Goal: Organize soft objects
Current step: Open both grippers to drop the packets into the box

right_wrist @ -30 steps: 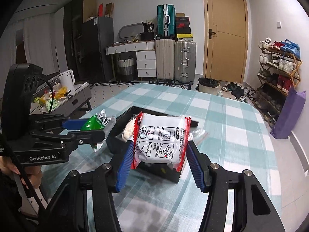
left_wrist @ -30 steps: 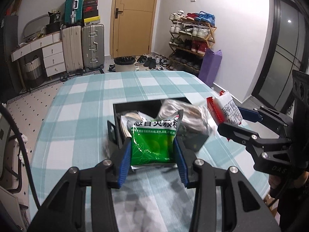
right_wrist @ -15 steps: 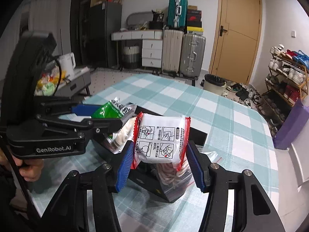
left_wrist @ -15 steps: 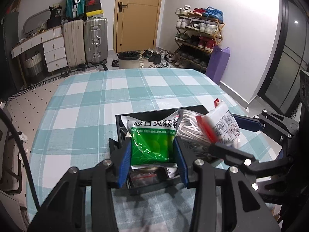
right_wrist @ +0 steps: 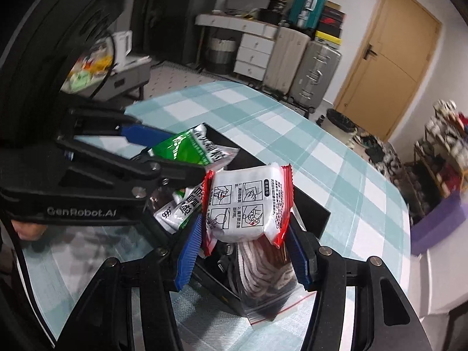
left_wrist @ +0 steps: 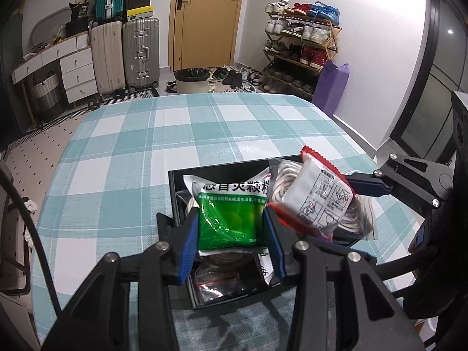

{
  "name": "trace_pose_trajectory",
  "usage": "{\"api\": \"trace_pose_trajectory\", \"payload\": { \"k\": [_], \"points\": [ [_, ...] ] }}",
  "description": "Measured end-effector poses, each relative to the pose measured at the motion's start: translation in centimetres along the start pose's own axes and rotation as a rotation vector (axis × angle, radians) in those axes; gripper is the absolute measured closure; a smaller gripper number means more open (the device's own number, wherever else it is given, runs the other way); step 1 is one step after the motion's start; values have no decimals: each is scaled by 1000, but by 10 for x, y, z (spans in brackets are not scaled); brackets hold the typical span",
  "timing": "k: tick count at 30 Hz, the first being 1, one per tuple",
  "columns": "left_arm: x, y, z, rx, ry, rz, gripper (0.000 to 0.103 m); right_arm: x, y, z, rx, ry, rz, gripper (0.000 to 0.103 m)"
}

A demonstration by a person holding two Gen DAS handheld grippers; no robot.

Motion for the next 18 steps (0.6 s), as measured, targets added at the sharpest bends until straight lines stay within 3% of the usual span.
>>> {"api": "trace_pose_trajectory", "payload": {
  "k": [5,9,16,18],
  "points": [
    [1,0,0,4,3,1,61,1,-1,1,8,-7,18,43],
    [2,0,1,2,3,1,60,3,1,8,-22,11,24,22],
    [1,2,4,2,1,-8,58,1,1,25,-65,27,5,17],
    [0,3,3,6,-10,-14,53,1,2,30,-76,28,-2,15]
  ]
}}
Point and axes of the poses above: each gripper's, at about its wrist camera, not at the fingertips, and z roughly against the way its jaws point, x to its left, y to its underside, the point moved 3 cm from there along -z, roughly the way its jaws point, and after that the axes turned 15 degrees about -z, right-handed, at the moved point
